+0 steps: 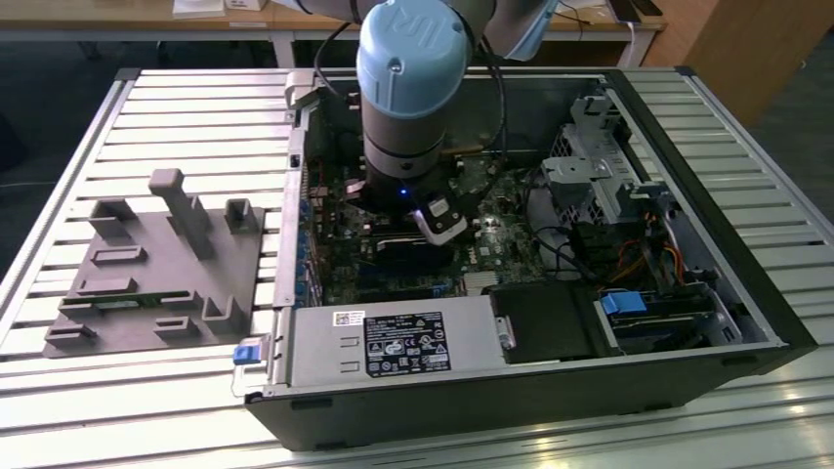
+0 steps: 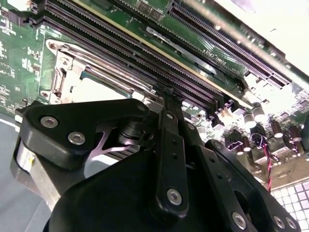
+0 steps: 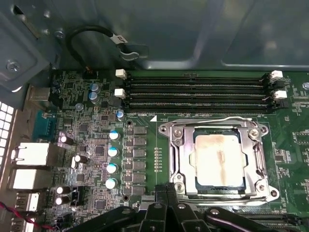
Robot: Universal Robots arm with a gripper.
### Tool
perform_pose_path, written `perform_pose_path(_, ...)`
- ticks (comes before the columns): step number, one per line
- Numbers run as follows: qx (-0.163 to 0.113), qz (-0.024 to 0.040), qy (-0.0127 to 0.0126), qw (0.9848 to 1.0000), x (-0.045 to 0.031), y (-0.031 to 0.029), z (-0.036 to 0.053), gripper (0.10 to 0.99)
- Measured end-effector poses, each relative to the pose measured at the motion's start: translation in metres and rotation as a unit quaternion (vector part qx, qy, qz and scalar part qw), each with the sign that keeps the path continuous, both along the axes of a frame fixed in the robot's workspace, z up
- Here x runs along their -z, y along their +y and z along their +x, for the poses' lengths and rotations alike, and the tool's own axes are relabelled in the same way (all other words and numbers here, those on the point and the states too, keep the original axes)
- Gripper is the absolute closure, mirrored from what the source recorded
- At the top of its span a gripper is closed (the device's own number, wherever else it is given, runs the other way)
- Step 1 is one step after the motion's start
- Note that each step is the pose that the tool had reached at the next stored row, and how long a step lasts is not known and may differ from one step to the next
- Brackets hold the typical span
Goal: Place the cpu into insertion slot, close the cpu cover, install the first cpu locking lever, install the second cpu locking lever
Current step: 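Install the second cpu locking lever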
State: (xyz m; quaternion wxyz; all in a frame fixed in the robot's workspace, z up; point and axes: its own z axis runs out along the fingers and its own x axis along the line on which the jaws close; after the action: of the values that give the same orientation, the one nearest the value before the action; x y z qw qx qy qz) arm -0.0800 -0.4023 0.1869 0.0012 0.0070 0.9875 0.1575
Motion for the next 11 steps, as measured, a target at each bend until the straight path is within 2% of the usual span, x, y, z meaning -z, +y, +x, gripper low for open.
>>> perform_pose_path(11, 0.0, -0.0002, -0.0001, 1.0, -0.0023, 0.0002, -0.0006, 0.98)
